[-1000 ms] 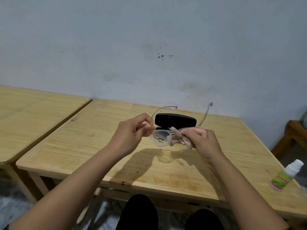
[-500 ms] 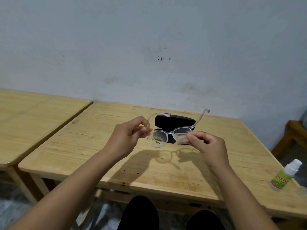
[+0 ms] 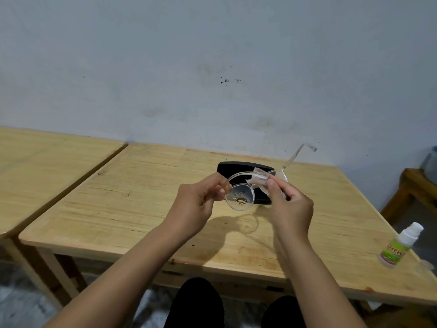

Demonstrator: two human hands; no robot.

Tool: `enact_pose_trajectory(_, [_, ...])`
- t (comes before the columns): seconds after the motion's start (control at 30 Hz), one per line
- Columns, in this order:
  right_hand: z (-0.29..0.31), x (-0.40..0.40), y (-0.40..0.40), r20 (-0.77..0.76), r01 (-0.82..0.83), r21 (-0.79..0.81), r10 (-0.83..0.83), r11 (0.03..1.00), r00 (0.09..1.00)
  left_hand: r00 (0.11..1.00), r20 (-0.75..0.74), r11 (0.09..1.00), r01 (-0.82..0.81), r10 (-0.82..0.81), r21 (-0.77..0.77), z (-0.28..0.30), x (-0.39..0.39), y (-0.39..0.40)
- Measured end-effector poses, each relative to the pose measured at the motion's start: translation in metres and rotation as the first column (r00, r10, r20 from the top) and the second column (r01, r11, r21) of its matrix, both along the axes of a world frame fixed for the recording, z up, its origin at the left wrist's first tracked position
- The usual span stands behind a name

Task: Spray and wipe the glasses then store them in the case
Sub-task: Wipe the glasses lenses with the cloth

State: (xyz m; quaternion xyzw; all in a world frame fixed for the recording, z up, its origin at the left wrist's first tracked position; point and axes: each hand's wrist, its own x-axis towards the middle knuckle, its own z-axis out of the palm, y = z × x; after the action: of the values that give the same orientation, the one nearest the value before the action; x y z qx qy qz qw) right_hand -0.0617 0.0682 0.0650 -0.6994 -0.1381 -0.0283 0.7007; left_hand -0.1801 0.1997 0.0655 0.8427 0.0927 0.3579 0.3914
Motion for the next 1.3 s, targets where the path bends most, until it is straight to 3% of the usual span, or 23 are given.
enact_pose_trajectory(0.13, [0.006,0.011,-0.013,-0.1,-0.356,-0.041,0.35,0.934,0.931,0.999,-0.01,0.999,-0.035,0.035,-0.009,0.004,-0.004,0.01])
enact_pose_trajectory(0.23, [0.005,0.015,-0.017,-0.192,-0.477,0.038,0.475,0.878,0.859,0.999,-0.024,0.999,-0.048,0.048,-0.024,0.005,-0.004,0.012])
enact_pose_trajectory(0.4, [0.0,0.017,-0.012,-0.324,-0.449,0.093,0.453,0.889,0.83,0.997,-0.038,0.998,-0.061,0.06,-0.025,0.003,-0.004,0.012])
enact_pose_trajectory(0.9, [-0.01,0.012,-0.004,-0.461,-0.434,0.187,0.469,0.881,0.753,0.985,-0.11,0.976,-0.149,0.133,-0.158,-0.008,-0.006,0.022])
enact_pose_trajectory(1.1, [-0.014,0.0,-0.003,-0.521,-0.448,0.124,0.442,0.886,0.73,0.976,-0.099,0.959,-0.208,0.192,-0.193,-0.007,-0.003,0.027])
enact_pose_trajectory(1.3, [-0.015,-0.012,0.005,-0.605,-0.321,0.362,0.483,0.875,0.633,0.974,-0.138,0.961,-0.203,0.179,-0.186,-0.014,-0.005,0.029])
